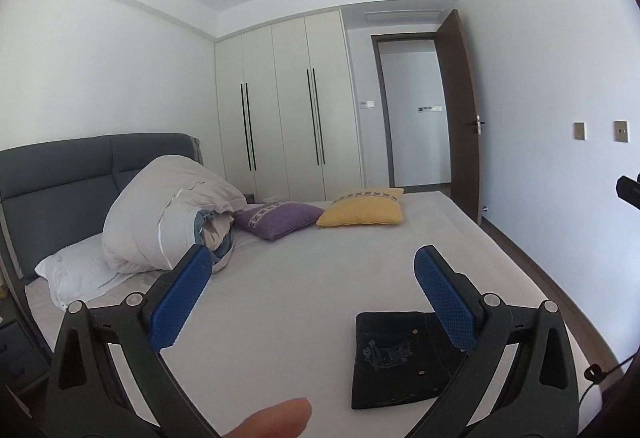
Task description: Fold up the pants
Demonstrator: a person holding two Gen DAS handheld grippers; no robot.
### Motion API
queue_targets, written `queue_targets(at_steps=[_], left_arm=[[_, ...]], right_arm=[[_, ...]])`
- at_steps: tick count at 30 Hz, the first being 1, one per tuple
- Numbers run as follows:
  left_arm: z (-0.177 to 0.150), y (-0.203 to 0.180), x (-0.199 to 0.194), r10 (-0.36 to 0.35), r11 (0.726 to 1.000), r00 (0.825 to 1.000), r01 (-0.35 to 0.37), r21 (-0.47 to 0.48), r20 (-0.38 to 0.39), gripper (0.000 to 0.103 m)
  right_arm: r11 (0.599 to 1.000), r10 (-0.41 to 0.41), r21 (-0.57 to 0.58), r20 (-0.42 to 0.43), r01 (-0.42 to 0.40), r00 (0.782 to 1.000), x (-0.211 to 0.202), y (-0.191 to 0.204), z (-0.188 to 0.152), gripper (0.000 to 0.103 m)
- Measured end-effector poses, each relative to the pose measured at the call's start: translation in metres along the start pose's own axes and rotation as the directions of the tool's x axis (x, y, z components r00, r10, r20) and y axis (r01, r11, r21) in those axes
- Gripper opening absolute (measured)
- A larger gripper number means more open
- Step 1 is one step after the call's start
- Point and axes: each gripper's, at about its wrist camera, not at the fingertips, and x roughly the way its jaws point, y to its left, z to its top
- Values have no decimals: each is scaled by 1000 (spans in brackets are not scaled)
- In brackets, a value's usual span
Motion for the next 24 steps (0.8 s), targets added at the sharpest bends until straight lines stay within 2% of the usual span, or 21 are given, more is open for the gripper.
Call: queue_targets(at_steps=[3,5,8,10,12,14,16,20,24], left_arm=[[6,4,-11,-38,999,994,35,-24,-105,103],[0,4,-18,-62,998,986,56,-42,-156,103],[-15,0,-20,-39,998,976,29,-51,-215,103],[-31,-2,-11,-27,998,960,9,-67,-280,103],[-52,-2,7,-40,995,935,5,-99,-353,103],[-70,-4,25,-53,994,913,8,-113,-405,103],[-86,-9,37,-48,995,889,1,-103,-455,103],[-102,-15,52,-49,996,865,4,-90,-500,103],[-112,-20,63,-59,996,848,18,-83,-527,103]], right_arm=[[999,37,3,-24,-37,999,-18,1,13,103],[998,54,41,-76,-51,996,-20,-1,12,103],[995,48,88,-145,-36,988,-17,-3,-1,103],[994,70,100,-191,-51,979,-16,1,-10,103],[994,72,96,-235,-51,969,-11,6,-23,103],[997,51,66,-285,-33,957,-1,12,-39,103],[999,-32,13,-342,39,939,9,18,-56,103],[993,-112,-25,-420,112,900,29,20,-83,103],[991,-115,-2,-479,130,870,42,17,-92,103]])
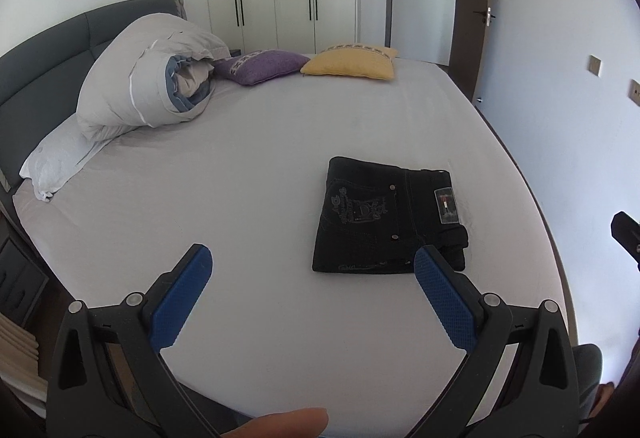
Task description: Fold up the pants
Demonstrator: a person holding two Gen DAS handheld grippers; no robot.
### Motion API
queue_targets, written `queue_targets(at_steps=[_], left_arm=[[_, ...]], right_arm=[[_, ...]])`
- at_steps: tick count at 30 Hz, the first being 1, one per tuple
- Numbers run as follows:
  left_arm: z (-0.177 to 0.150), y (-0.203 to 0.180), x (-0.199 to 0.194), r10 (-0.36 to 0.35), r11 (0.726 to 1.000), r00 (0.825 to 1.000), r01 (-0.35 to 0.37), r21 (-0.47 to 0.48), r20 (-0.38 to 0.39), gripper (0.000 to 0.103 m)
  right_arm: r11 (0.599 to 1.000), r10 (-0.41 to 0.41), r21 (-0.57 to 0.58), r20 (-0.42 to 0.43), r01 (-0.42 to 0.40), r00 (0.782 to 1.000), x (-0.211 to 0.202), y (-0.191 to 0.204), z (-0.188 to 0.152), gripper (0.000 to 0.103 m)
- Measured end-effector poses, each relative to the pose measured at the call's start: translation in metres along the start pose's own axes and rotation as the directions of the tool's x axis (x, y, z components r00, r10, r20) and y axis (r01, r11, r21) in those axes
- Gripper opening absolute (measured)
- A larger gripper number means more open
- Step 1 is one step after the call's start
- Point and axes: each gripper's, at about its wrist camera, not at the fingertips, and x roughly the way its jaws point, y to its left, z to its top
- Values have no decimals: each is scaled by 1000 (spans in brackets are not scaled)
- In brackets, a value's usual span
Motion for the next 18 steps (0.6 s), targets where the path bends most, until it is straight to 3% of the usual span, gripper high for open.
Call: queue_targets(at_steps=[5,18], left_arm=[[-2,-3,19,-12,1000,1000,12,1,-29,103],[-1,-3,21,-24,1000,998,23,-4,-59,103]], right_arm=[[1000,6,9,-30,-5,1000,2,2,3,103],[999,34,-24,-69,-36,997,11,17,5,103]])
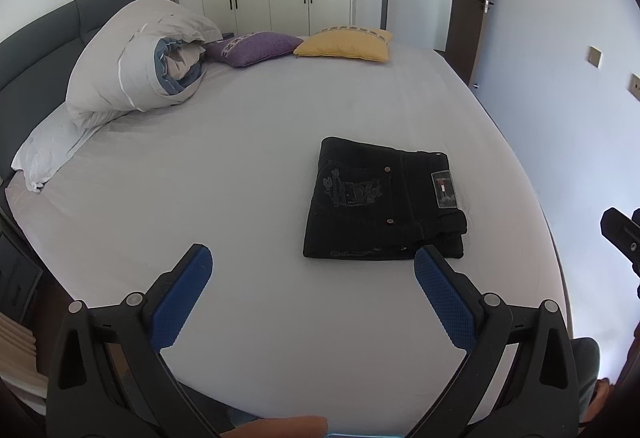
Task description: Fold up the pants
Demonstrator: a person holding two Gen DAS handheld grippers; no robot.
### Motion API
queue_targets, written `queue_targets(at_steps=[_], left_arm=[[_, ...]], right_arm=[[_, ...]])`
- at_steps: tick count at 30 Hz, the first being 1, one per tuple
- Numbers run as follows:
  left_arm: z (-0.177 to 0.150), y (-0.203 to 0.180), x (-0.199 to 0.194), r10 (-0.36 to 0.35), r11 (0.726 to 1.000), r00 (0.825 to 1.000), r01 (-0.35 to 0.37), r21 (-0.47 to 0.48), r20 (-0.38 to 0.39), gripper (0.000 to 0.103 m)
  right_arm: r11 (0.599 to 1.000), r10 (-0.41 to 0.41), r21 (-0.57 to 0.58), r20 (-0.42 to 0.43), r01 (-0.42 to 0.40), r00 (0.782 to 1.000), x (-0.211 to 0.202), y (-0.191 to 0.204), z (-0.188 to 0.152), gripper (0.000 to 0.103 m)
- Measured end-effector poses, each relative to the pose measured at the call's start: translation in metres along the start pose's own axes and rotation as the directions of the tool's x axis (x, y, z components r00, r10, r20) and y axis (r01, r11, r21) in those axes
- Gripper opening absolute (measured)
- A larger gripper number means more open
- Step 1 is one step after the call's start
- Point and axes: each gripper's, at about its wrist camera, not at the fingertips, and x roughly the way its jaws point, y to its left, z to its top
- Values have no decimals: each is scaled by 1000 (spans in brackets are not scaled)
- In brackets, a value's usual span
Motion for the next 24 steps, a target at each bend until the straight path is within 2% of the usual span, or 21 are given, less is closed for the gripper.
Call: queue_targets(at_steps=[24], left_arm=[[0,1,1,-2,1000,1000,2,-3,-5,103]], right_arm=[[1000,17,-26,-13,-17,1000,1,16,-5,103]])
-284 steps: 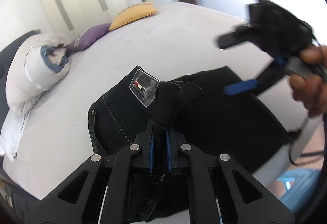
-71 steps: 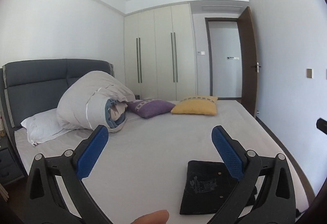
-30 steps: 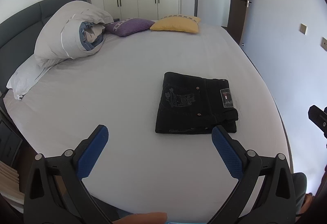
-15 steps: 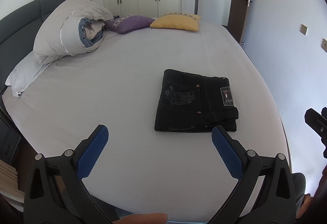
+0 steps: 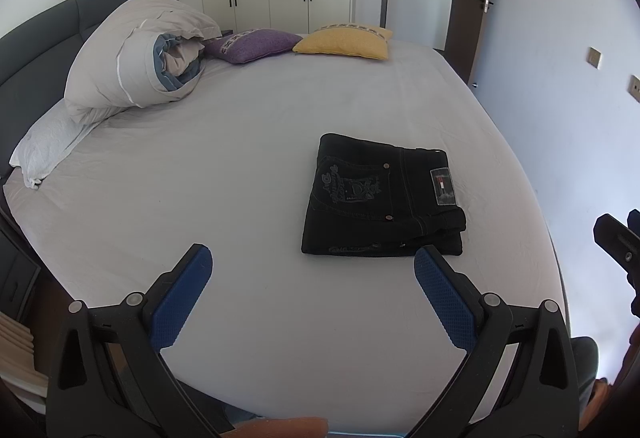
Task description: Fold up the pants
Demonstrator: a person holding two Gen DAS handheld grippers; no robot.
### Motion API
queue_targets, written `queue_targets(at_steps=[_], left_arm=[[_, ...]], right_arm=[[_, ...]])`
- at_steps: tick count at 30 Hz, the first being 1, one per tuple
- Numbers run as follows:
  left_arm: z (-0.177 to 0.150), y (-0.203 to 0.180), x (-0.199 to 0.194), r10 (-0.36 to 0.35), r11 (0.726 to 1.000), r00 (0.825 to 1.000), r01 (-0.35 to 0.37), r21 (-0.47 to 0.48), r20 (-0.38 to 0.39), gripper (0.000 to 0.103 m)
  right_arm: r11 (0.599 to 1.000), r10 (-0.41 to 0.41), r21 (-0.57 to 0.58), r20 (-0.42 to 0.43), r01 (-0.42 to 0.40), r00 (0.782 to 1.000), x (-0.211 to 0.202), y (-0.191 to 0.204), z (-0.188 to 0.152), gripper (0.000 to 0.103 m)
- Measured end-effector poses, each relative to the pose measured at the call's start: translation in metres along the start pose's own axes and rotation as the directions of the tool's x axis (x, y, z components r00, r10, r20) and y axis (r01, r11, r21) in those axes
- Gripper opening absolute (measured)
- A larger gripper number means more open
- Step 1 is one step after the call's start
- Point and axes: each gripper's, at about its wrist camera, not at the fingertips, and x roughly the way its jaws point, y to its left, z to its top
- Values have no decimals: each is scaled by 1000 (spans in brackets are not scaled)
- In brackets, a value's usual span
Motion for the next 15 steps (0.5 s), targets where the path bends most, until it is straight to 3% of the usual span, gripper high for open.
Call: queue_targets(at_steps=[15], left_arm=[[-3,-1,3,-3,1000,1000,3,0,-1,103]], right_arm=[[1000,2,-2,-6,-2,1000,2,3,-3,103]])
